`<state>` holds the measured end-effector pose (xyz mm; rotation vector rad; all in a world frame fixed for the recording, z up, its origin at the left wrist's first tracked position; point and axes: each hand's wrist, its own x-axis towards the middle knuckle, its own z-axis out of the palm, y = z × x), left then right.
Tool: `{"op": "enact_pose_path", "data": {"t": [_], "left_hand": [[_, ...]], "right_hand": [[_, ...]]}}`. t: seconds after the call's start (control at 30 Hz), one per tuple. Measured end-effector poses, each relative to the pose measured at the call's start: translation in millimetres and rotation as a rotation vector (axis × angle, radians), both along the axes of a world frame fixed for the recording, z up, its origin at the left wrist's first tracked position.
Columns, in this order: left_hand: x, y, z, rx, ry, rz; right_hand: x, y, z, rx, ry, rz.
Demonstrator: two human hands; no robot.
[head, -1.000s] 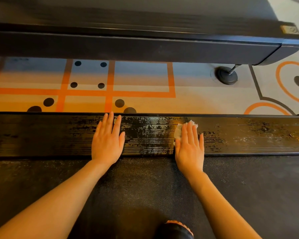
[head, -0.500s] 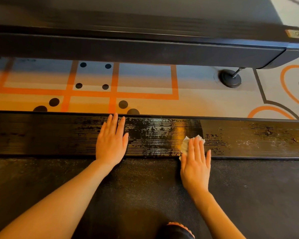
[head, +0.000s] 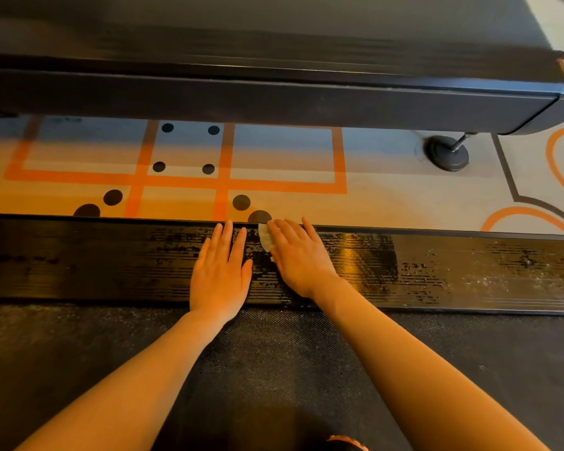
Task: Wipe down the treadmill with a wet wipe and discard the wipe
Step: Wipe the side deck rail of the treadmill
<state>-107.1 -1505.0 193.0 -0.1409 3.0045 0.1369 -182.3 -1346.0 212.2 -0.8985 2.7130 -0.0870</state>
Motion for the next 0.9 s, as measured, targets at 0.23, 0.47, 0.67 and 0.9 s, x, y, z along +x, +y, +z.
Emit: {"op": "enact_pose_path", "data": {"t": [0.23,0.47,0.67,0.9], "left_hand": [[-0.9,-0.9,-1.4,-0.002,-0.014,-0.003],[-0.8,-0.8,-3.3,-0.009,-0.010,-0.003],[-0.1,0.6,0.3,-0.003,-0.002,-0.003],[-0.5,-0.5,0.0,0.004,0.000,-0.005]], "right_hand": [[0.2,76.5,-0.4,0.036,0.022,-0.234],[8.1,68.3,3.3,0.064,0.029,-0.304],[20.0,25.9,-2.5,0.037,0.015,-0.197],[14.6,84.0,-8.1,0.130,0.065,-0.327]]}}
